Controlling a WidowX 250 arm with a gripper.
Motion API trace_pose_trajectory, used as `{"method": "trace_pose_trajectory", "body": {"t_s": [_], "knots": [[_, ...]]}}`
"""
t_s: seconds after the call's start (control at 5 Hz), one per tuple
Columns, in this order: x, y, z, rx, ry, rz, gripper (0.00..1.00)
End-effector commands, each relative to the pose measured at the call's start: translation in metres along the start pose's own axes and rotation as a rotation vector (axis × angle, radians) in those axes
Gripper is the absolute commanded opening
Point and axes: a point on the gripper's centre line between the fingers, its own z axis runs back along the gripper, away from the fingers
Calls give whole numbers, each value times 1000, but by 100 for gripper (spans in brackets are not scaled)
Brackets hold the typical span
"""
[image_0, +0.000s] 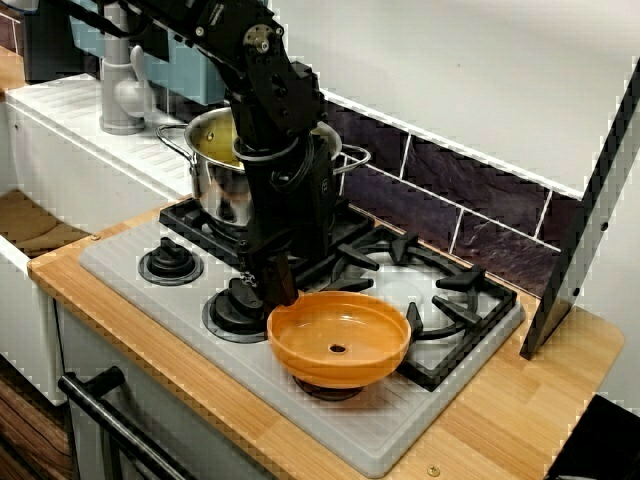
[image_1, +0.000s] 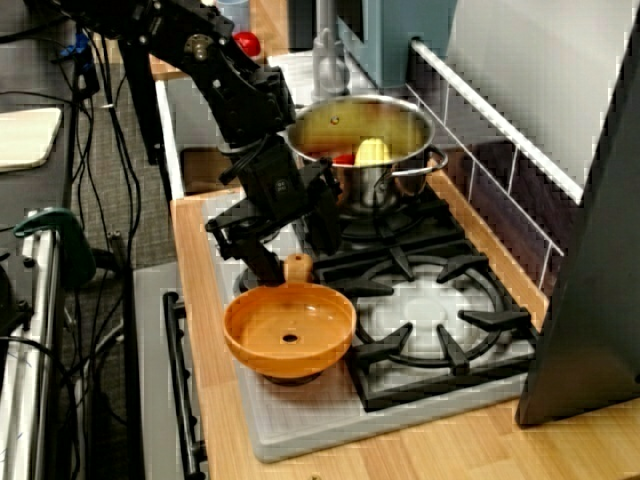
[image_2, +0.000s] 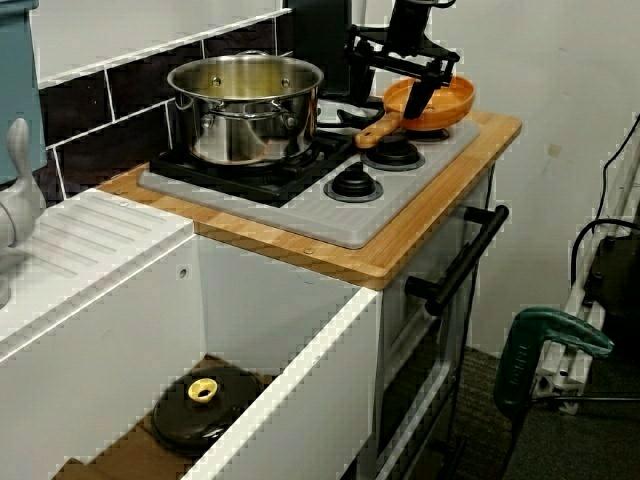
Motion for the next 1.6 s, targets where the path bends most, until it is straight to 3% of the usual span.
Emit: {"method": "trace_pose_trajectory", "body": {"t_s": [0.0,0.4,0.6,0.8,1.2,1.4], "knots": [[-2,15,14,9,-6,-8,100],[-6,20,19,-5,0,7,100],[0,15,25,-22,-35,52,100],[6,11,36,-8,-86,192,100],[9,10,37,54,-97,544,100],[9,11,28,70,-110,699,100]]}}
